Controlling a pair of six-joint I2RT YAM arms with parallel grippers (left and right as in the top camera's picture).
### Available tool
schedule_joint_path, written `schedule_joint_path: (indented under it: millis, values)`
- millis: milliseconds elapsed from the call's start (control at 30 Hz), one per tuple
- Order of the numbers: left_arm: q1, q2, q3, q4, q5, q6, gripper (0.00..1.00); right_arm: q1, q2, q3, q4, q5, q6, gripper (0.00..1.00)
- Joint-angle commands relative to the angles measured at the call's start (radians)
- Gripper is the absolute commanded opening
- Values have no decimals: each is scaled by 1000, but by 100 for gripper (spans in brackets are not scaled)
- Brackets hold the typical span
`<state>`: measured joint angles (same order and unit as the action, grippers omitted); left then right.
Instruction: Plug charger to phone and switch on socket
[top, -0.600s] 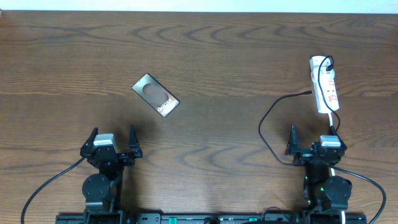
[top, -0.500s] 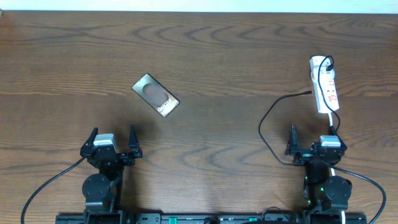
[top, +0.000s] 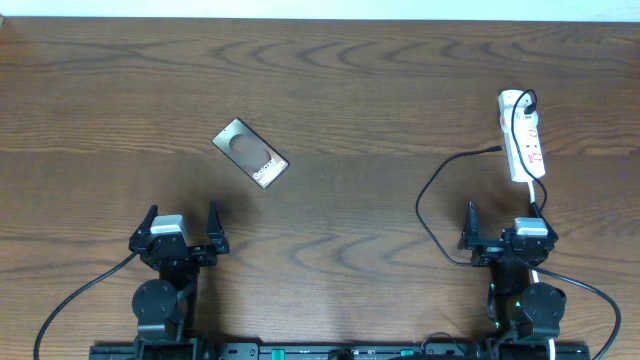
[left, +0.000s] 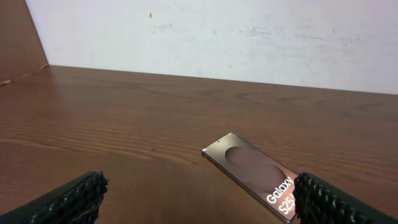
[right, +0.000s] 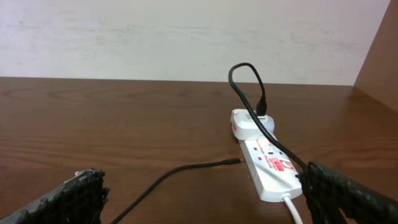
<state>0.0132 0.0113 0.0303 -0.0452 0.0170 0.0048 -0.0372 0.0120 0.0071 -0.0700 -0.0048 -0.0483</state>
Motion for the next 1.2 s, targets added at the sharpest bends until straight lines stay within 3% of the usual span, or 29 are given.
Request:
schedule_joint_path:
  millis: [0,1167]
  values:
    - [3,1,-26,-25,-6,13,98,-2,-5,-2,-5,-6,-5,99]
    - [3,1,-26,-24,-5,14,98,-2,-5,-2,-5,-6,-5,99]
